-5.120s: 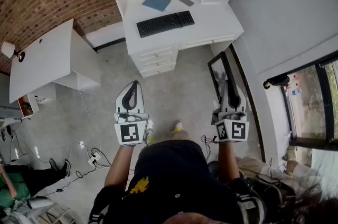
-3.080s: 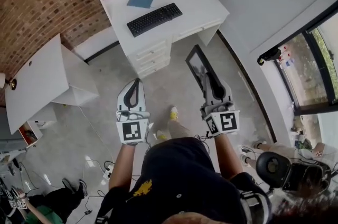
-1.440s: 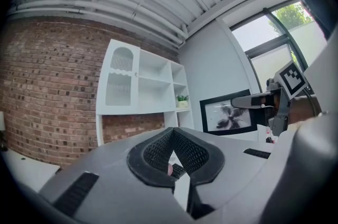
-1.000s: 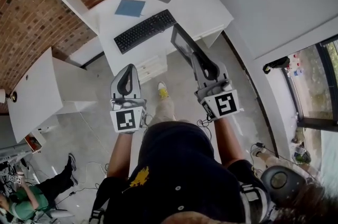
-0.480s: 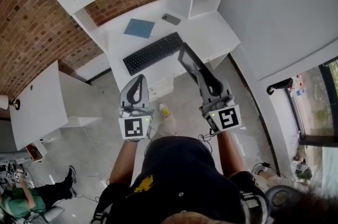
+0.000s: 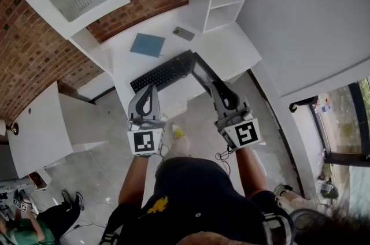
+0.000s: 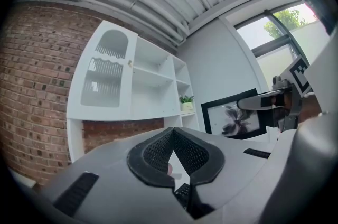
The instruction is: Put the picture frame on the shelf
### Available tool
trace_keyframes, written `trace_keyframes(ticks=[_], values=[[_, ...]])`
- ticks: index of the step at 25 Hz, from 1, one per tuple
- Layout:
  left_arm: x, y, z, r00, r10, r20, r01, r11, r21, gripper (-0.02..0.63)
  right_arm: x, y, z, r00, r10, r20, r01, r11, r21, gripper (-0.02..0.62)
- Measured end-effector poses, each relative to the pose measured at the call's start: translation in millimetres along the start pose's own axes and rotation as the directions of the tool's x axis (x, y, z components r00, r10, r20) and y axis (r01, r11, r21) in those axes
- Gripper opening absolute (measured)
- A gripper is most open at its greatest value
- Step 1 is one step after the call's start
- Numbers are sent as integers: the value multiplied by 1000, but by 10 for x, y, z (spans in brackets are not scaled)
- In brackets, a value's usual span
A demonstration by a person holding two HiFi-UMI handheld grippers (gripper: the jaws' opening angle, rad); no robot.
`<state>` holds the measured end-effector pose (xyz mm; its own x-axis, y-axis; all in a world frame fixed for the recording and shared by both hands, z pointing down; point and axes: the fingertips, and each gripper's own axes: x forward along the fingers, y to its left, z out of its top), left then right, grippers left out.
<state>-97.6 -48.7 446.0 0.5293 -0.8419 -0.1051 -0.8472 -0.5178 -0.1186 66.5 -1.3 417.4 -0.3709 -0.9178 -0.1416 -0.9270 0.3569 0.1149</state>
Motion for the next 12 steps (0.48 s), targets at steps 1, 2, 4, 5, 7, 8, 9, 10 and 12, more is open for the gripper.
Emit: trace_keyframes(ticks=[1,2,4,5,7,8,9,10,12], values=[[93,27,10,1000,-2,1,2,1000,0,18,80,-56,8,1000,2,10,-2,1000,4,29],[184,58,26,1000,-3,2,3,1000,-1,18,160,-112,24,1000,4,20,-4,1000,13,29],[340,125,59,1000,0,6,0,1000,-5,18,304,-232,58,1000,7,17,-8,998,68,29],[410,166,64,1000,4,5,-4,1000,-5,18,366,-299,72,1000,6,8,-6,994,112,29],[550,262,53,1000,11,-4,-11,1000,-8,18,500,-423,108,1000,-3,2,3,989,150,29],[623,309,51,1000,14,-6,-14,1000,-11,17,584,-468,136,1000,-7,8,6,991,136,29],[693,351,59,1000,15,-2,-15,1000,-14,18,673,-502,157,1000,-7,14,5,993,116,29],[756,391,74,1000,17,4,-17,1000,-16,18,761,-531,161,1000,-3,15,2,995,104,29],[864,498,95,1000,25,17,-25,999,-20,18,937,-574,119,1000,5,5,-6,995,97,29]])
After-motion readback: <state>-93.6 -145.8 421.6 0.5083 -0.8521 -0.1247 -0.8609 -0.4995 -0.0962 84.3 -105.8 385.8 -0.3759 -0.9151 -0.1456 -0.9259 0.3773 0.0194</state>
